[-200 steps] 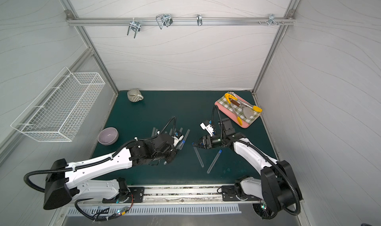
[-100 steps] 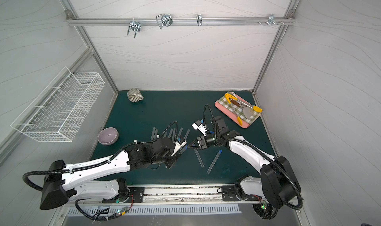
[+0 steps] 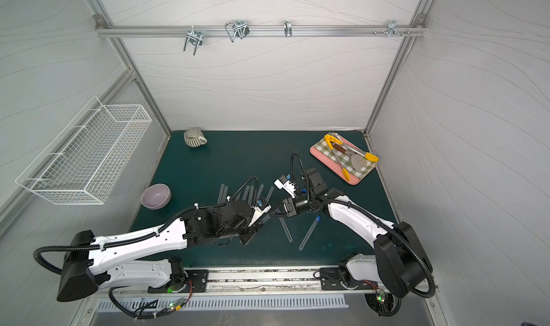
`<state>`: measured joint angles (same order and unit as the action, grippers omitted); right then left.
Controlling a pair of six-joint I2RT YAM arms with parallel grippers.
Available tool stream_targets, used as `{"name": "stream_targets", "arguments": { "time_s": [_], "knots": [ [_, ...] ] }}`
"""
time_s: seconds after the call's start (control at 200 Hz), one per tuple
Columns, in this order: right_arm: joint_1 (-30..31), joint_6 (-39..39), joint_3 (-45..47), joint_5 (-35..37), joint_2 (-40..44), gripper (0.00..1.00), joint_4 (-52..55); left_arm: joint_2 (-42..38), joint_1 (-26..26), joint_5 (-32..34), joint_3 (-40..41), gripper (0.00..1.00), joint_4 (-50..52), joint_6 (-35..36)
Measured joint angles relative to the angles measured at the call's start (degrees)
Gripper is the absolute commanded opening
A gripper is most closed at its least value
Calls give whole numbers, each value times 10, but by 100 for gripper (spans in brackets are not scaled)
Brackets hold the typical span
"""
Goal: Remove stoppers from test tubes
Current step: Open the stopper on the test tube.
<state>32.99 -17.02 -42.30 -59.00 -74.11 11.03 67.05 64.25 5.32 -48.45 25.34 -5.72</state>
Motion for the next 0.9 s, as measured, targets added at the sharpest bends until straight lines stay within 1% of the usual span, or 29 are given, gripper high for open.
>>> {"name": "stream_targets", "arguments": {
  "time_s": [0.42,0.53,0.755,0.9],
  "knots": [
    [1,7,-7,8,0,7,9,-1,1,7,0,0,0,0],
    [2,18,-16,19,0,5,26,-1,1,15,0,0,0,2],
    [5,51,-50,67,0,1,84,-1,3,40,0,0,-4,6],
    [-6,61,-54,75,8,0,105,2,4,45,-1,0,-16,8]
  ]
}}
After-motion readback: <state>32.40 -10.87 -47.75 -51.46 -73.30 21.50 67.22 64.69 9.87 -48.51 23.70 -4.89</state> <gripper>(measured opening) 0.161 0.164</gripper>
